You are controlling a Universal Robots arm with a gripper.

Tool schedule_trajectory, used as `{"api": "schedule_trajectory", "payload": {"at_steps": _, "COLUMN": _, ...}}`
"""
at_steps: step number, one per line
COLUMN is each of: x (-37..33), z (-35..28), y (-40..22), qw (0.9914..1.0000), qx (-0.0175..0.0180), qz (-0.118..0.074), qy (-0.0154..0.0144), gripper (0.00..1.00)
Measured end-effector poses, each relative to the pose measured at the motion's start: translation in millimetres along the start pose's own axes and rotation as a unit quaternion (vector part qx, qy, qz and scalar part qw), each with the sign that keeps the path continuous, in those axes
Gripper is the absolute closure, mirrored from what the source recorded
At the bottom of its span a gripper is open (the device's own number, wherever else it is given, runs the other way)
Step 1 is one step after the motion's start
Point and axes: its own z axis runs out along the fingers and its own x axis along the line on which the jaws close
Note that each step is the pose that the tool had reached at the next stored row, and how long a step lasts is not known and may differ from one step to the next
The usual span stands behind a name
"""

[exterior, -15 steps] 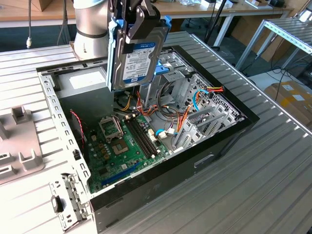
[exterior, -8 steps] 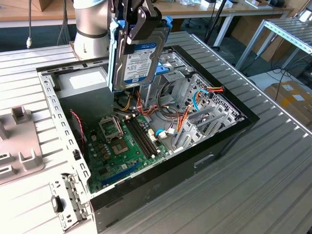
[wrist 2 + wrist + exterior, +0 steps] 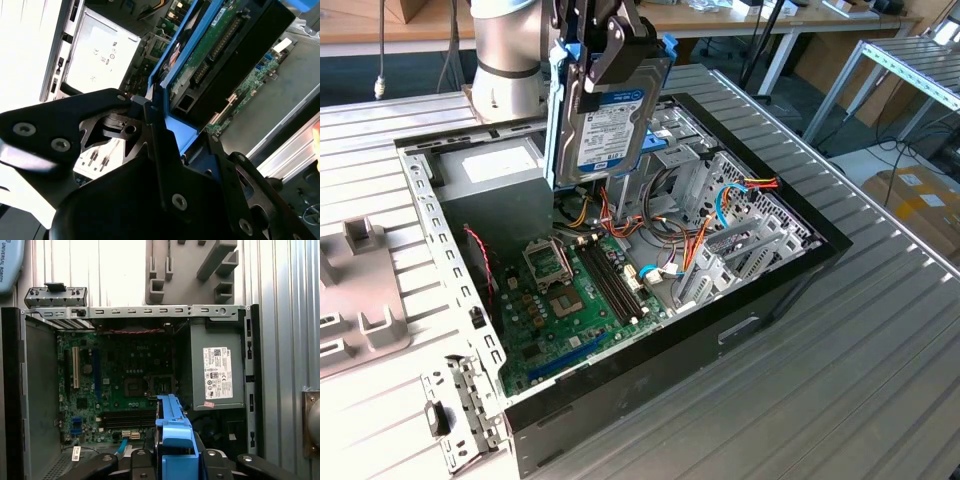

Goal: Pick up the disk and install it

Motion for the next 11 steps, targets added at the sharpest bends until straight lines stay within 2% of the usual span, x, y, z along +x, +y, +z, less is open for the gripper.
{"api": "schedule_trajectory", "payload": {"at_steps": 6, "x": 1.5, "z": 1.2, "y": -6.8, "qw": 1.0, "qx": 0.0, "qz": 0.0, "qy": 0.0, "gripper": 0.63}}
{"api": "schedule_trajectory", "payload": {"at_steps": 11, "x": 2.4, "z": 1.8, "y": -9.8, "qw": 1.0, "qx": -0.0001, "qz": -0.001, "qy": 0.0, "gripper": 0.63}}
